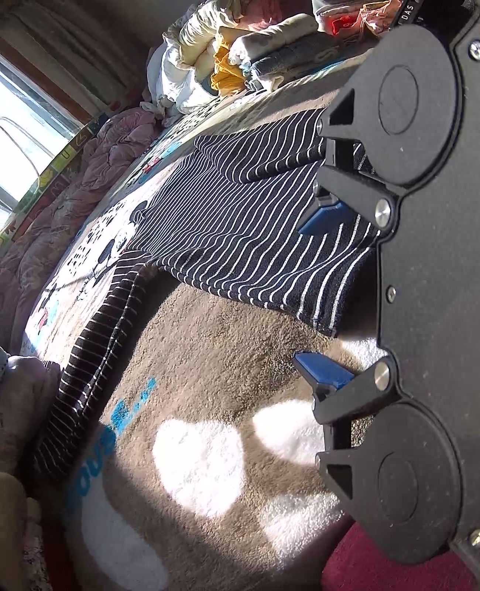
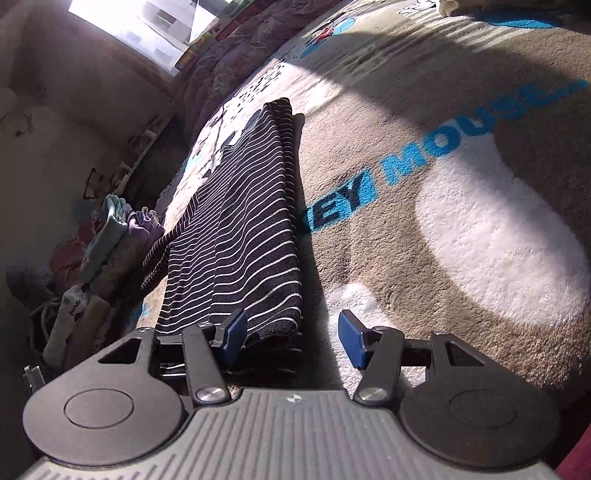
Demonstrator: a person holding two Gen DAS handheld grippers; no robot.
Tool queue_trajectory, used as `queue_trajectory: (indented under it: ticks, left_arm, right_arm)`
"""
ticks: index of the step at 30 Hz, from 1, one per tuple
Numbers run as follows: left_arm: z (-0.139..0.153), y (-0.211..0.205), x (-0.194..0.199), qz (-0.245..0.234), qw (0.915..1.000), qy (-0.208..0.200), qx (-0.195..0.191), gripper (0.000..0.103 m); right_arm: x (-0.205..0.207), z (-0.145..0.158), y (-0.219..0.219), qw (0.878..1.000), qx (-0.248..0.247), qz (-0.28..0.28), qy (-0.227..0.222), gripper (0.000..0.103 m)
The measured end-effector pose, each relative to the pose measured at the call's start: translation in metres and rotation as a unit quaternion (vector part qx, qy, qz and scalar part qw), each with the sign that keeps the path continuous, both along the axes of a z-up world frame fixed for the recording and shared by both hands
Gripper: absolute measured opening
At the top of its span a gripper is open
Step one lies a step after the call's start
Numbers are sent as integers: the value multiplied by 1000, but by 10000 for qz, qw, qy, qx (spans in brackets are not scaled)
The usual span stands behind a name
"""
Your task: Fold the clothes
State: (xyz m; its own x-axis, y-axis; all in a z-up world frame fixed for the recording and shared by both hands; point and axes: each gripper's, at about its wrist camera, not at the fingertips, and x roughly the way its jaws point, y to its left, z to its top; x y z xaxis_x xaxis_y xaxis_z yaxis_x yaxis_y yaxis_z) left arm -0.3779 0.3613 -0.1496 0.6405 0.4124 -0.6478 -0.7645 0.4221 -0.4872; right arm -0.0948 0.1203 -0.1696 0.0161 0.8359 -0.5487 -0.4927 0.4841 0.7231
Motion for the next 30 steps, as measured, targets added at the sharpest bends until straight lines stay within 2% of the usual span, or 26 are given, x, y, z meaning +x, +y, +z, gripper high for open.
queue_trajectory:
  ticks: [2, 5, 9, 13, 17, 30]
  left_arm:
    - [0, -1, 1, -21, 10000, 33, 39, 72]
    - [0, 0, -1, -23, 10000, -18, 6, 72]
    - [-1, 1, -3, 7, 9999, -92, -56, 72]
    - [-1, 0, -1, -4, 10000, -63, -34, 74]
    - [-1, 1, -1, -5, 10000, -76, -49, 74]
    - [-1, 0, 0, -15, 10000, -68, -41, 76]
  right_arm:
    - [-12, 4, 1, 9999, 46, -1, -121, 14]
    - [-7, 13, -5, 9993, 149, -192, -296, 10]
    - [8, 31, -18, 9969, 294, -429, -597, 9]
    - [42, 44, -40, 9927, 404, -870, -726, 9]
    - [86, 45, -65, 9864, 357, -1418, -750, 9]
    - [178, 38, -111, 9655, -112, -2401, -1001, 9]
